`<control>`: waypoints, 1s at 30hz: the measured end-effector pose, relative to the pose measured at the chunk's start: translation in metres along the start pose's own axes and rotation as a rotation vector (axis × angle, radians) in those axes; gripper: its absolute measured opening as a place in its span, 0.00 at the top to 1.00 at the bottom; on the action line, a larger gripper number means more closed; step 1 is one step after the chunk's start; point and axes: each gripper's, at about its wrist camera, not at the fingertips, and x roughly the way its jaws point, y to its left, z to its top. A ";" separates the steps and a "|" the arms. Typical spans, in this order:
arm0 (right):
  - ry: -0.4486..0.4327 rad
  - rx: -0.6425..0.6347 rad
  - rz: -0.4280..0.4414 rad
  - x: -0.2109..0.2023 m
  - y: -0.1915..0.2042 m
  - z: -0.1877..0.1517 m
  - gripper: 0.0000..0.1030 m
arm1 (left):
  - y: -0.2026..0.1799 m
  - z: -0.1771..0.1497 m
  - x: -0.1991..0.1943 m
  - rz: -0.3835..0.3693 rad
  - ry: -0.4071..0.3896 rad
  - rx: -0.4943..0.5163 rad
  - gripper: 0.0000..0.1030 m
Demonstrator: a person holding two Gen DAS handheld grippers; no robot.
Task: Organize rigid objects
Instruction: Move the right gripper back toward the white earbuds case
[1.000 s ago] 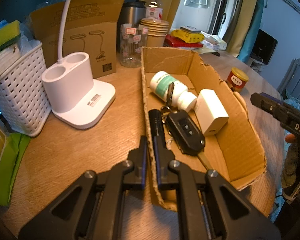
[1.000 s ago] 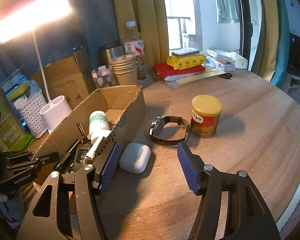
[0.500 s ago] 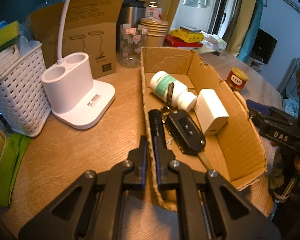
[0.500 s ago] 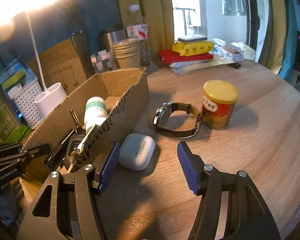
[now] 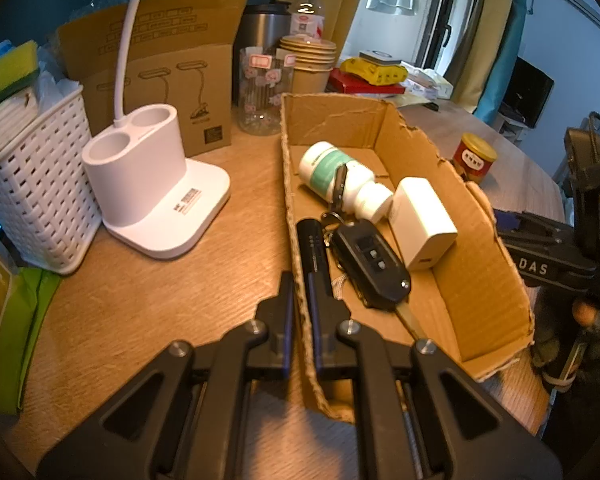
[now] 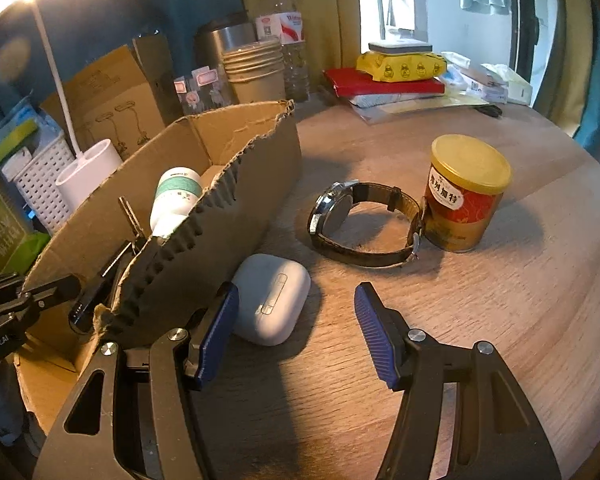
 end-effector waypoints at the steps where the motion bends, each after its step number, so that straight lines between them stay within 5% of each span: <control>1: -0.001 -0.001 -0.010 0.000 0.000 0.000 0.37 | 0.000 0.000 0.000 0.001 -0.001 0.000 0.92; 8: -0.006 0.019 -0.044 -0.004 -0.009 -0.002 0.34 | 0.000 0.000 0.000 0.000 0.000 0.000 0.92; 21: 0.041 0.021 0.090 0.008 -0.008 0.002 0.34 | -0.003 -0.002 0.000 -0.002 0.004 0.002 0.92; 30: 0.023 0.056 0.028 0.000 -0.020 -0.001 0.33 | -0.005 -0.003 -0.001 -0.003 0.005 0.001 0.92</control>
